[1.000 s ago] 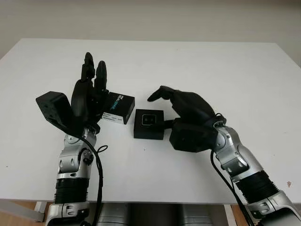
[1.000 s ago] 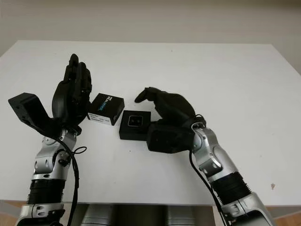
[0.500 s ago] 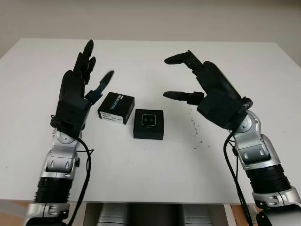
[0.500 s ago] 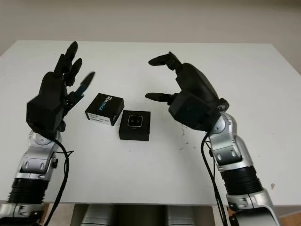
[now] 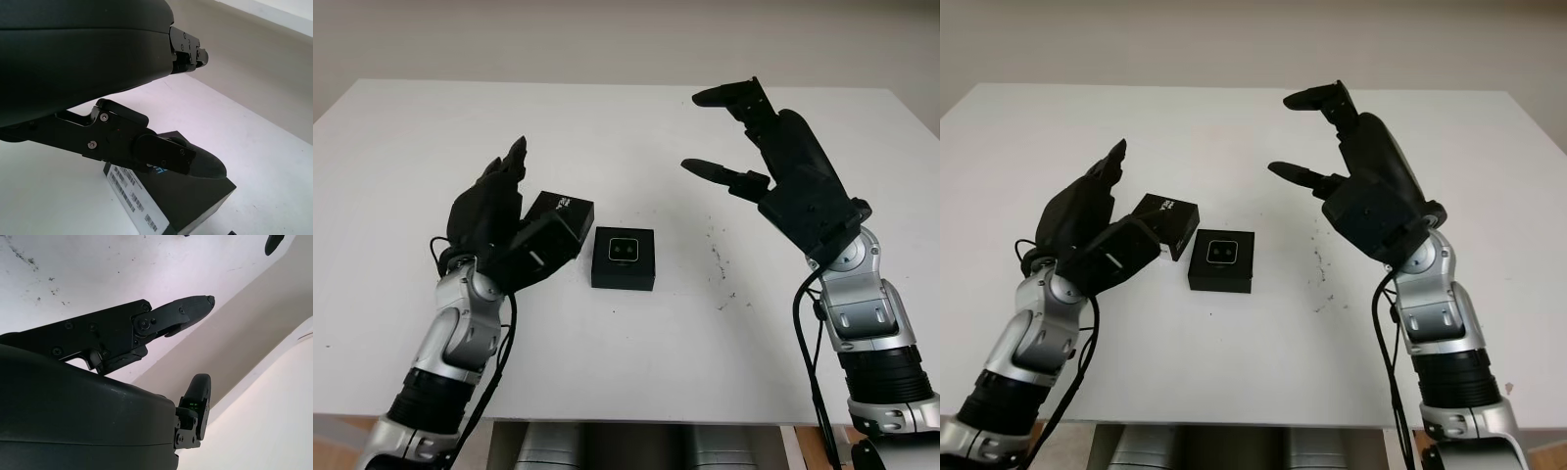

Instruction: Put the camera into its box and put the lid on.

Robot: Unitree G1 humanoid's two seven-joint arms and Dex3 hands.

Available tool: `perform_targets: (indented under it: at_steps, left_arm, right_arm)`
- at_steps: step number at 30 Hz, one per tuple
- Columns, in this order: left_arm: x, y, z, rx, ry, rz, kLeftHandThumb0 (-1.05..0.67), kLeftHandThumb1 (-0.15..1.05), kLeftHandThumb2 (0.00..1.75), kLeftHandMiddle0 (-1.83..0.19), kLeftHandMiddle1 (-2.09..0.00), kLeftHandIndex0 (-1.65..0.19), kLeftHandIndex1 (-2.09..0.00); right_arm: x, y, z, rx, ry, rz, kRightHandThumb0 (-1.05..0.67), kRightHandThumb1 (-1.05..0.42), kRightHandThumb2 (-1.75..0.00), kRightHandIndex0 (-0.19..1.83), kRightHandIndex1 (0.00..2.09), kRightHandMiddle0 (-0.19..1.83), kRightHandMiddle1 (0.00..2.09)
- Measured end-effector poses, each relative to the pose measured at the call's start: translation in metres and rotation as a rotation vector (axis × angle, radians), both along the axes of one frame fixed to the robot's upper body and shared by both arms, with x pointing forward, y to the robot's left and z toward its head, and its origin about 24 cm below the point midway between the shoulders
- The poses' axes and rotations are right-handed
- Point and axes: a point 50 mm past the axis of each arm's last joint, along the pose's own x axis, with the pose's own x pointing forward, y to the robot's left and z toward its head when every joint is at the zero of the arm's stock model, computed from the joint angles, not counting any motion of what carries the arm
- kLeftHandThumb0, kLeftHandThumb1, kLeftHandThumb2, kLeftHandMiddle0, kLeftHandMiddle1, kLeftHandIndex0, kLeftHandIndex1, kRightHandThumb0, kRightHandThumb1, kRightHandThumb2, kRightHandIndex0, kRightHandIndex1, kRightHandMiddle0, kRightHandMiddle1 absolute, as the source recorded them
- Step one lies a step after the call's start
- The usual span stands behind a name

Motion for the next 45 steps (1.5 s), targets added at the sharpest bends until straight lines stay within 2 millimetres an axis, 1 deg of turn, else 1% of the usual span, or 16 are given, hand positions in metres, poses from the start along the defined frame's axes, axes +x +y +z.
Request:
perform_targets:
  at_steps: [6, 12, 19, 26, 33, 38, 45]
  left_arm:
    - [0.004, -0.013, -0.011, -0.048, 0.014, 0.000, -0.80, 1.05, 0.11, -0.07, -0.05, -0.03, -0.05]
    - [0.007, -0.020, -0.008, -0.086, 0.002, -0.026, -0.85, 1.05, 0.15, -0.05, -0.04, -0.02, -0.05]
    - [0.006, -0.022, -0.005, -0.097, 0.012, -0.044, -0.85, 1.05, 0.17, -0.04, -0.05, -0.01, -0.05]
    - [0.004, -0.023, -0.004, -0.016, -0.032, -0.013, -0.82, 1.05, 0.11, -0.05, -0.06, -0.03, -0.06]
    - [0.005, -0.023, -0.016, 0.081, -0.020, 0.036, -0.81, 1.05, 0.12, -0.04, -0.05, -0.03, -0.05]
    - [0.005, -0.020, -0.025, 0.095, 0.028, 0.093, -0.77, 1.05, 0.15, -0.01, -0.04, 0.01, -0.04]
    - [0.008, -0.024, -0.022, 0.098, 0.065, 0.094, -0.80, 1.05, 0.18, 0.02, -0.04, 0.03, -0.04]
  right_arm:
    - [-0.001, -0.001, -0.002, 0.006, 0.000, -0.014, -0.55, -1.04, -0.06, 0.21, 0.05, -0.06, 1.05]
    - [-0.002, -0.002, -0.004, 0.008, 0.004, -0.028, -0.56, -1.04, -0.05, 0.22, 0.05, -0.03, 1.01]
    - [-0.001, -0.002, -0.005, 0.005, 0.006, -0.045, -0.56, -1.04, -0.05, 0.22, 0.05, -0.02, 1.03]
    - [-0.001, -0.002, -0.007, -0.002, 0.019, -0.061, -0.56, -1.04, -0.05, 0.21, 0.05, -0.04, 1.03]
    - [-0.001, -0.002, -0.007, 0.004, 0.028, -0.066, -0.57, -1.04, -0.05, 0.21, 0.05, -0.03, 1.03]
    - [-0.001, -0.001, -0.008, 0.009, 0.029, -0.064, -0.57, -1.04, -0.05, 0.21, 0.05, -0.02, 1.03]
    - [-0.002, -0.001, -0.009, 0.013, 0.030, -0.063, -0.57, -1.04, -0.05, 0.22, 0.05, -0.02, 1.02]
